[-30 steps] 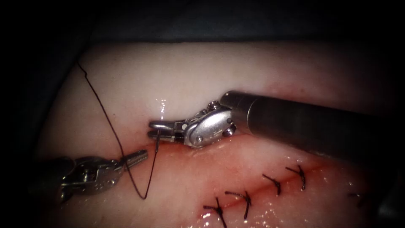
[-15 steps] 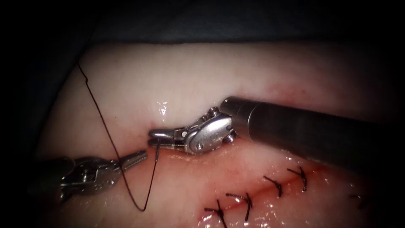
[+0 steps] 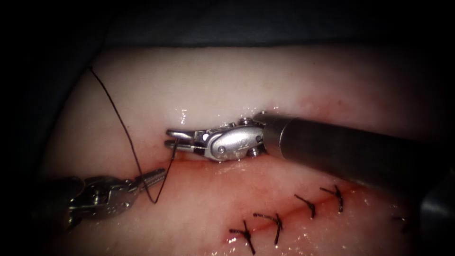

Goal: Wound Closure
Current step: Pierce the needle through the top of the incision

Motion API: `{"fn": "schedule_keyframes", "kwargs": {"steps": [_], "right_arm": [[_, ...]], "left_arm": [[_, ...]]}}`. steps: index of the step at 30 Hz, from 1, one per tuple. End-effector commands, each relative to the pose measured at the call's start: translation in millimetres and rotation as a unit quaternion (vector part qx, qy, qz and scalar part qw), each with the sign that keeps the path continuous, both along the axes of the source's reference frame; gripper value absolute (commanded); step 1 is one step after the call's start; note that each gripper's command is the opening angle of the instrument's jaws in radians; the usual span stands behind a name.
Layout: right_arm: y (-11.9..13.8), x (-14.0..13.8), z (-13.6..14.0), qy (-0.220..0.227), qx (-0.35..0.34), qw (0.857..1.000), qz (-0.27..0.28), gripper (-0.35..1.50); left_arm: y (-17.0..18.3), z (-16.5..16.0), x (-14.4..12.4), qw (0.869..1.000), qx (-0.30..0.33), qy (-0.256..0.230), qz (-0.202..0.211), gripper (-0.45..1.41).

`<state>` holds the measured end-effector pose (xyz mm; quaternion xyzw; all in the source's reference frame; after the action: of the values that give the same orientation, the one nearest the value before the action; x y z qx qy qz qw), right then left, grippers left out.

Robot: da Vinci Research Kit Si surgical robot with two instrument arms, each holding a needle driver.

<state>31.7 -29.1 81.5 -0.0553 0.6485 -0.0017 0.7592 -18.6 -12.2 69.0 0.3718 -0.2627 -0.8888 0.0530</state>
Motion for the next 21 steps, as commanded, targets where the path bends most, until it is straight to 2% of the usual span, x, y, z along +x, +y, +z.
{"fn": "schedule_keyframes", "kwargs": {"steps": [1,8,12,21], "right_arm": [[1.0,0.9,-0.6,0.009,0.006,1.0,0.017,-0.35],[3.8,1.2,-2.9,0.025,0.12,0.99,0.076,-0.35],[3.9,1.3,-2.6,0.019,0.198,0.975,0.099,-0.35],[4.0,1.4,-2.6,0.007,0.275,0.955,0.111,-0.35]], "left_arm": [[0.5,0.5,-0.9,1.0,-0.002,-0.001,-0.001,-0.45],[0.3,1.4,-2.9,1.0,-0.004,-0.005,0.0,-0.45],[0.1,2.1,-3.7,1.0,-0.002,-0.004,0.006,-0.45],[-0.3,2.6,-3.4,1.0,0.004,-0.002,0.01,-0.45]]}}
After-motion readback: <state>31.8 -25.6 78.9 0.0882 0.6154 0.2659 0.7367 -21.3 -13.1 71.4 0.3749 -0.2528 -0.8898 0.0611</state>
